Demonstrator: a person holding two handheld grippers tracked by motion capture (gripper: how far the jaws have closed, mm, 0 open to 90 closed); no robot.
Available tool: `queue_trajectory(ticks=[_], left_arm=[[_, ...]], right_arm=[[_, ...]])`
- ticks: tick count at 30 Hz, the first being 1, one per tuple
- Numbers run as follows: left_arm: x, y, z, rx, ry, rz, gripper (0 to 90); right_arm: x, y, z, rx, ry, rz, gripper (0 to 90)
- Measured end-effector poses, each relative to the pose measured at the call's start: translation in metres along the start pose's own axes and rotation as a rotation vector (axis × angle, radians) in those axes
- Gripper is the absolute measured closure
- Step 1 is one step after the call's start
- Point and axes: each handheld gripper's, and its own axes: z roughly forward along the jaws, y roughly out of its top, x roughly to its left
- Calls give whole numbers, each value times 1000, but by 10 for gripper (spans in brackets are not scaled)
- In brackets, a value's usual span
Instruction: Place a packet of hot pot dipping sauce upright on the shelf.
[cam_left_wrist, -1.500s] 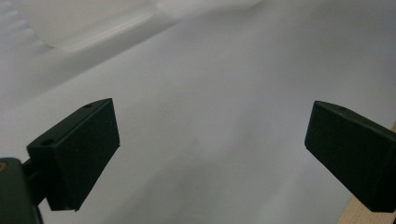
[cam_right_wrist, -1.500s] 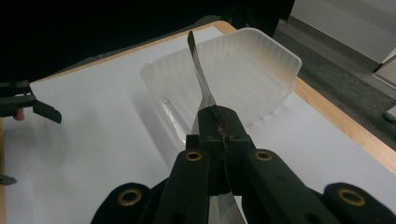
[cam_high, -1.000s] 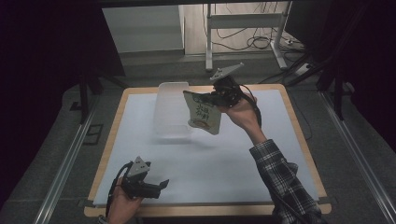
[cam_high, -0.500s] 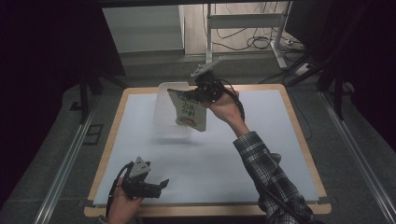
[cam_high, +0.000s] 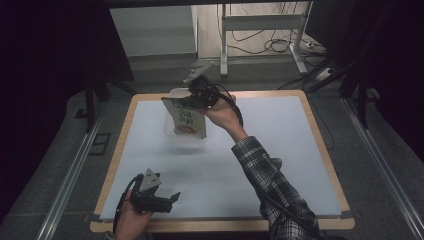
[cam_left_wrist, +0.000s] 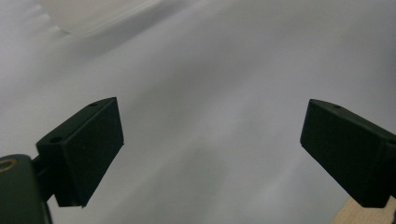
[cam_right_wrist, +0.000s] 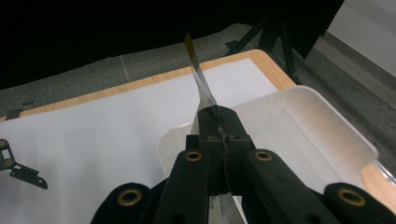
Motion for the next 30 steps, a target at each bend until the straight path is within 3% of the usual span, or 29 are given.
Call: queue_trajectory(ticks=[7, 18, 22, 30], left_arm=[[3, -2, -1, -32, -2, -10, 39], [5, -4, 0, -63, -5, -13, 38], [5, -5, 1, -72, -12, -9, 37], [3, -5, 3, -42, -8, 2, 42]], right_arm=[[5, 0, 18, 21, 23, -10, 893], [5, -21, 40, 84, 22, -17, 843], [3, -23, 36, 62, 13, -6, 791], [4, -27, 31, 54, 0, -1, 649]])
